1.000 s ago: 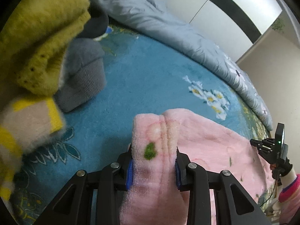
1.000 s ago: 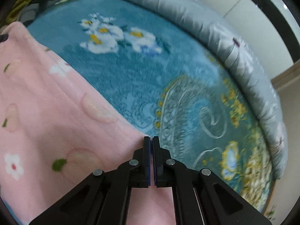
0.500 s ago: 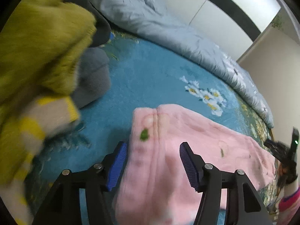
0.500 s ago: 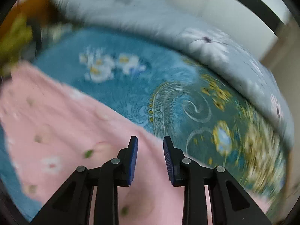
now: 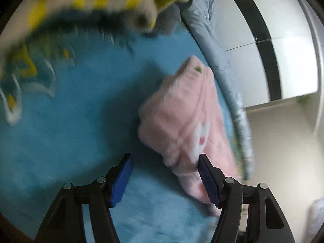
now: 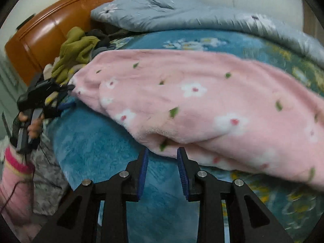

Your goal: Fold clothes

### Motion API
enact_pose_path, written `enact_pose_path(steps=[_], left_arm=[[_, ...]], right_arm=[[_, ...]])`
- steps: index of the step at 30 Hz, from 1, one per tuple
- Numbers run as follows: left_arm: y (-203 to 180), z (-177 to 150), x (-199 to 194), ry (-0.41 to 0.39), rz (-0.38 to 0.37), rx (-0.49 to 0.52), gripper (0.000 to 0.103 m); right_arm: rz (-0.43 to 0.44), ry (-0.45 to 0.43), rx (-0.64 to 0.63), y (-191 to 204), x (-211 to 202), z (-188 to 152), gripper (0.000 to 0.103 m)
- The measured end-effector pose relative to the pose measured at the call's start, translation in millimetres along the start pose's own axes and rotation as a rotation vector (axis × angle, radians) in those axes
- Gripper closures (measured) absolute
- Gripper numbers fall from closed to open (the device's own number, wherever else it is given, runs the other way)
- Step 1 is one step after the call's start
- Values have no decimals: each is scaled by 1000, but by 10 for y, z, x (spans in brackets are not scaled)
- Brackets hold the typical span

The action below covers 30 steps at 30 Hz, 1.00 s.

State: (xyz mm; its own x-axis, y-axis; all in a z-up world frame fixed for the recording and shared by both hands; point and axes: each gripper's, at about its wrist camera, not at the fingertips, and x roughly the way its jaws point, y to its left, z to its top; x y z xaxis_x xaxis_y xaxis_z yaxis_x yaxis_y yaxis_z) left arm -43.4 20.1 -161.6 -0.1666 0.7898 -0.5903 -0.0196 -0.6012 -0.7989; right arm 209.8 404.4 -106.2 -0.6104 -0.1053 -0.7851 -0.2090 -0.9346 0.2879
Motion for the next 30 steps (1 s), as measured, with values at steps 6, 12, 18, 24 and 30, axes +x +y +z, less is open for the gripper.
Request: enact_pose_path(steps=[6, 12, 18, 24, 30], left_arm=[[24, 135, 83, -31, -88, -79, 32], [35, 195, 263, -65, -110, -126, 31], [35, 189, 266, -121, -149, -144, 38], [100, 211, 310, -122, -190, -172, 52], [58, 273, 346, -126, -148, -170, 60]], right_arm=[[141, -95, 196, -271, 106, 1, 50], [273, -228, 326, -410, 202, 21, 39], [298, -253, 303, -340, 285, -3, 39], [391, -268, 328, -452, 252, -139, 80], [435, -293, 320, -491, 169, -166, 95]])
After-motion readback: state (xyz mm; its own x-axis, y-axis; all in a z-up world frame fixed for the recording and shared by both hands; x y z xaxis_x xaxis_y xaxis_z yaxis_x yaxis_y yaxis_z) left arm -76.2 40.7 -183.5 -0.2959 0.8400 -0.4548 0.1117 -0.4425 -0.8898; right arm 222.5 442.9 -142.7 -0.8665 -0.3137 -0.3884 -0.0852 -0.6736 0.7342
